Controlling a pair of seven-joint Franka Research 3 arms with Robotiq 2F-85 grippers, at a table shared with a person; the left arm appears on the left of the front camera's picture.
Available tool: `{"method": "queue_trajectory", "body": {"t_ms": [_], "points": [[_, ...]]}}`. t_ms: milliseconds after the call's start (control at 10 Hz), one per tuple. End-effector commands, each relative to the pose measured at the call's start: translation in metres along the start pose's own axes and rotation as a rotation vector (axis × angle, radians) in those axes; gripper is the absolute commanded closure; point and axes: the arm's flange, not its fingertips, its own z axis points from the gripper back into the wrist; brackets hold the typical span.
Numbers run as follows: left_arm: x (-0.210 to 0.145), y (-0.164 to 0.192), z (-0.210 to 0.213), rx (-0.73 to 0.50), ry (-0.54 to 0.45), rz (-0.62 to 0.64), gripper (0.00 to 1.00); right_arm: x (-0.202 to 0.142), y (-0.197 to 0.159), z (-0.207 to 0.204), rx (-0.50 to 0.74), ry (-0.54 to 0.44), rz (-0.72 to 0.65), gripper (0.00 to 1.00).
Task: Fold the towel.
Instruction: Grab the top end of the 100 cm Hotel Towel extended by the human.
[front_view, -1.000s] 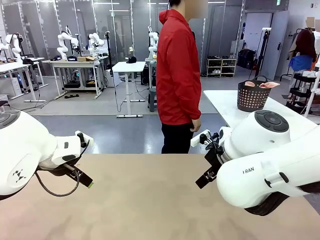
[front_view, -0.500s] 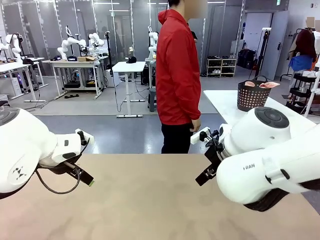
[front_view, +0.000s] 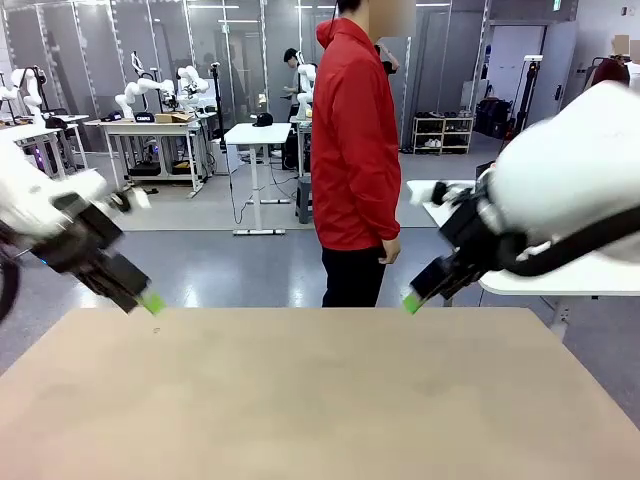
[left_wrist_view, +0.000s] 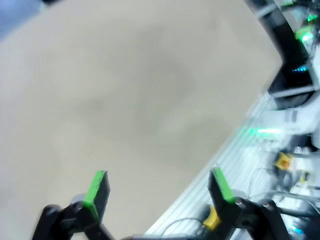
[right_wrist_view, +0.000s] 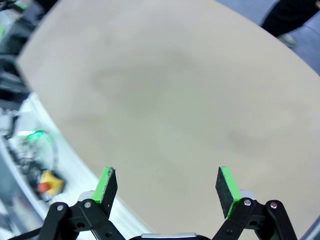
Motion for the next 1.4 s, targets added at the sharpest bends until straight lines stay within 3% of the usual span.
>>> {"method": "queue_trajectory", "body": {"t_ms": [0, 200, 400, 600, 900, 1100, 1200, 1300], "points": [[-0.015, 0.039, 0.057, -0.218, -0.006, 0.126, 0.00, -0.025, -0.051, 0.048, 0.170, -0.009, -0.108, 0.00], [-0.058, 0.085, 0.108, -0.411, -0.112, 0.202, 0.00, -0.071, -0.097, 0.091, 0.348, -0.078, -0.176, 0.00], [-0.109, 0.122, 0.144, -0.493, -0.212, 0.275, 0.00, -0.124, -0.131, 0.120, 0.378, -0.160, -0.250, 0.00], [-0.160, 0.153, 0.174, -0.619, -0.272, 0.247, 0.00, -0.179, -0.168, 0.149, 0.497, -0.312, -0.326, 0.00], [-0.194, 0.182, 0.185, -0.675, -0.378, 0.271, 0.00, -0.230, -0.195, 0.161, 0.571, -0.442, -0.385, 0.00], [-0.198, 0.189, 0.180, -0.688, -0.423, 0.320, 0.00, -0.238, -0.195, 0.161, 0.567, -0.457, -0.399, 0.00], [-0.207, 0.179, 0.179, -0.657, -0.380, 0.294, 0.00, -0.232, -0.200, 0.155, 0.556, -0.424, -0.454, 0.00], [-0.207, 0.179, 0.179, -0.657, -0.380, 0.294, 0.00, -0.247, -0.195, 0.159, 0.570, -0.455, -0.424, 0.00]]}}
